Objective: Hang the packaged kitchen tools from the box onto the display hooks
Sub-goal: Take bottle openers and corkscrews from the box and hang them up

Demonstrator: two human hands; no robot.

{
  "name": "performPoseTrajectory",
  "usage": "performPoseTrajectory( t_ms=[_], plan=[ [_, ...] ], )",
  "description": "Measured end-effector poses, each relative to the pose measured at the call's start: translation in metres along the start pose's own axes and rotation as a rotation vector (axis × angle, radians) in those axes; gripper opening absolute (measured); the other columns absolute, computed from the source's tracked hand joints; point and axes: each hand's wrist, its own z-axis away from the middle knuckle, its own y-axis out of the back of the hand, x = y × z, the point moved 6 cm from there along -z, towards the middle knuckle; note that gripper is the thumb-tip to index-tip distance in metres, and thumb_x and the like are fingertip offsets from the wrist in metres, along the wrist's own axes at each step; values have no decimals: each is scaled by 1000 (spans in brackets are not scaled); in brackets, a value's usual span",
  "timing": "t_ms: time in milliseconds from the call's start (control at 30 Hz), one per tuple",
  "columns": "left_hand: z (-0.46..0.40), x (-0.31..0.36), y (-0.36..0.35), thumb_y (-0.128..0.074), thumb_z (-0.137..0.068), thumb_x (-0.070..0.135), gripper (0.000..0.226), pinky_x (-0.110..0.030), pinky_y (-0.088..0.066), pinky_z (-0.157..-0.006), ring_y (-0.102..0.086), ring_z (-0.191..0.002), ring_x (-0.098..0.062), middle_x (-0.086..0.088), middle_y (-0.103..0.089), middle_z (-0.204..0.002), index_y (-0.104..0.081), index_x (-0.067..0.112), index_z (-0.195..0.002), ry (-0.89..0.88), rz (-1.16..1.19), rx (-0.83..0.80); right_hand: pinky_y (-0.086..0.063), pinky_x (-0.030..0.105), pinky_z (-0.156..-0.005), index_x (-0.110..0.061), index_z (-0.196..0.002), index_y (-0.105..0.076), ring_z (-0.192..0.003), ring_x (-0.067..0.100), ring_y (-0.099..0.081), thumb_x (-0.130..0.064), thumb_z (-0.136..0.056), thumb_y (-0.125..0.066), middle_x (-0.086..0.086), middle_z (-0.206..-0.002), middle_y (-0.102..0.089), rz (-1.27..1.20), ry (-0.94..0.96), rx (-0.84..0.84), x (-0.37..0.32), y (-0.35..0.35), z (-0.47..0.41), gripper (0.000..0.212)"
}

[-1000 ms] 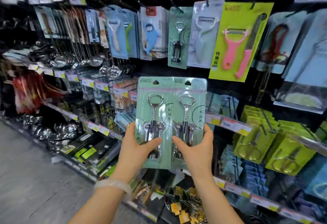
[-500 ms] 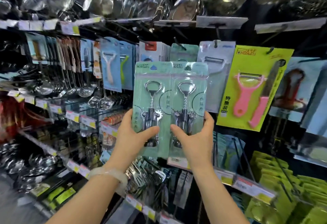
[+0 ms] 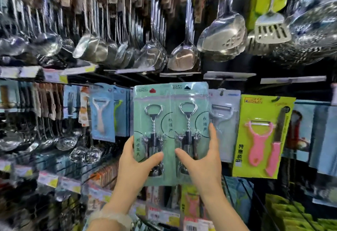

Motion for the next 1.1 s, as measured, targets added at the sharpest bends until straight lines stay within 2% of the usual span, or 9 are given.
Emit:
performPoseTrajectory(
  t_ms=[67, 200, 333, 500, 633, 767, 900, 1033, 1100],
  plan=[
    [-10, -1, 4, -85, -66, 28, 80, -47, -44, -101, -56, -115, -17, 5, -60, -125, -44, 29, -135, 0, 7, -5, -18, 20, -104, -51, -142, -9, -124, -12, -16, -29, -72, -80, -33, -135, -18, 9, 0, 13, 0, -9, -5, 101],
    [-27, -9, 14, -87, -61, 34, 88, -46, -43, -102, -54, -118, -20, 4, -56, -129, -42, 30, -136, 13, -4, 6, -20, 21, -106, -47, -144, -10, -125, -9, -18, -27, -72, -80, -30, -134, -19, 20, 1, 16, 1, -26, -13, 103],
    [-43, -13, 18, -87, -64, 26, 85, -40, -44, -100, -55, -115, -19, 2, -58, -127, -43, 24, -137, 9, 11, -20, -20, 20, -104, -46, -145, -9, -123, -9, -18, -25, -73, -80, -29, -133, -20, 14, -11, 19, 1, -39, -20, 103],
    [-60, -9, 17, -87, -47, 50, 111, -48, -41, -105, -50, -125, -23, 0, -50, -139, -35, 28, -142, 5, 10, -52, -20, 20, -105, -43, -146, -14, -122, -9, -19, -24, -71, -81, -27, -132, -22, 27, -14, 80, 4, -47, -29, 102],
    [-72, -11, 15, -88, -54, 42, 105, -48, -40, -106, -49, -126, -23, 0, -49, -140, -34, 26, -143, -8, 10, -78, -22, 27, -110, -43, -146, -15, -122, -7, -20, -27, -71, -81, -26, -131, -23, 59, -30, 109, 9, -51, -32, 102],
    [-78, -15, 13, -87, -60, 36, 100, -46, -37, -108, -46, -128, -20, 4, -48, -140, -33, 27, -143, -30, 49, -100, -21, 23, -107, -44, -145, -14, -120, -9, -19, -27, -71, -81, -26, -131, -23, 84, -24, 138, 13, -53, -32, 101],
    [-80, -16, 10, -86, -53, 46, 105, -46, -40, -107, -49, -126, -19, 4, -50, -139, -34, 30, -142, -28, 41, -125, -21, 22, -105, -39, -147, -18, -122, -7, -21, -25, -70, -82, -21, -139, -27, 73, -54, 183, 23, -51, -32, 101],
    [-82, -18, 7, -86, -59, 40, 100, -47, -37, -108, -44, -130, -18, 5, -45, -143, -33, 29, -143, -39, 12, -129, -22, 23, -107, -33, -148, -18, -135, 3, -25, -24, -70, -82, -13, -150, -27, 123, -79, 169, 34, -52, -41, 101],
    [-84, -20, 7, -86, -64, 34, 96, -47, -37, -109, -43, -131, -18, 5, -43, -144, -33, 28, -144, -51, 2, -127, -24, 28, -110, -31, -149, -17, -139, 10, -25, -25, -71, -82, -10, -152, -27, 151, -92, 168, 39, -53, -48, 102]
  ],
)
